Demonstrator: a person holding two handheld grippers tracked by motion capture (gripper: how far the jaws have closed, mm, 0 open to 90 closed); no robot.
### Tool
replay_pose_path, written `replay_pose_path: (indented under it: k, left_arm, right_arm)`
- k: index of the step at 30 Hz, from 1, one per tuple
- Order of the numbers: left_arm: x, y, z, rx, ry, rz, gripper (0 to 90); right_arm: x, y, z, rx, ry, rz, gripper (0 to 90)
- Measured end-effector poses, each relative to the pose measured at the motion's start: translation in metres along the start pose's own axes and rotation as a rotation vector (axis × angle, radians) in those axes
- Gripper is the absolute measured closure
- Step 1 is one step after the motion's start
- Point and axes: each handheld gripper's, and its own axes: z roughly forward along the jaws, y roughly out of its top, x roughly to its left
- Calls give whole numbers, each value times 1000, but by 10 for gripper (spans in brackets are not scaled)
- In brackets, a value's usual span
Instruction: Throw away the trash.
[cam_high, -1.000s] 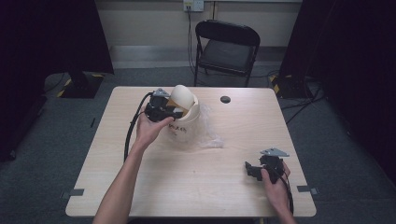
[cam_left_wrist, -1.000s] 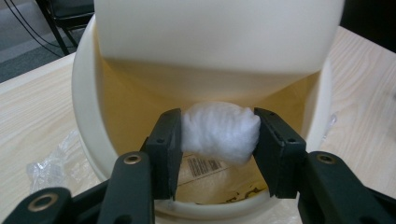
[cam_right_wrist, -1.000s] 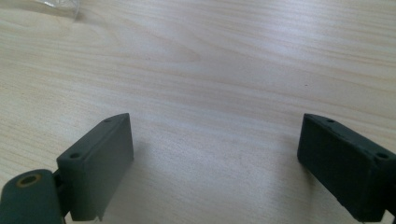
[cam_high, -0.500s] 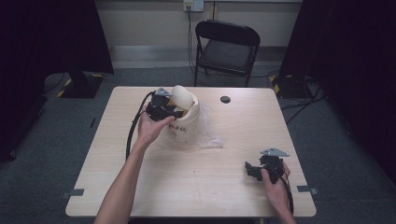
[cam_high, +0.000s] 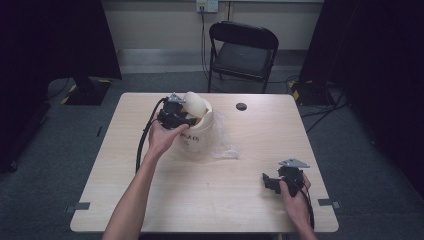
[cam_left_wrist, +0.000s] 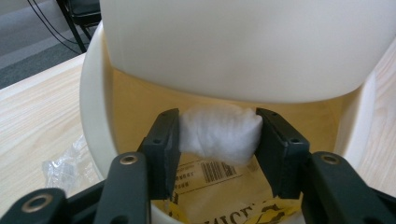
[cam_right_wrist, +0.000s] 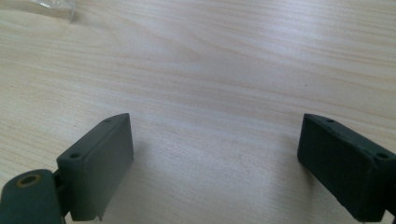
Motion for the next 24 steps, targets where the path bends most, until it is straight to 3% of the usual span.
replay_pose_path:
  k: [4, 6, 12, 16, 24]
  left_arm:
    - [-1, 0, -1, -3, -10, -11, 479]
    - [-2, 0, -2, -7, -4, 7, 467]
    - [-3, 1, -7, -28, -4, -21, 404]
    - [-4, 2, -11, -34, 5, -7, 366]
    - [-2, 0, -26, -59, -19, 2, 387]
  right_arm:
    - [0, 0, 0, 0, 0, 0, 98]
    - [0, 0, 0, 0, 0, 0, 97]
    - [0, 0, 0, 0, 0, 0, 98]
    - [0, 0, 0, 0, 0, 0, 97]
    - [0, 0, 0, 0, 0, 0, 98]
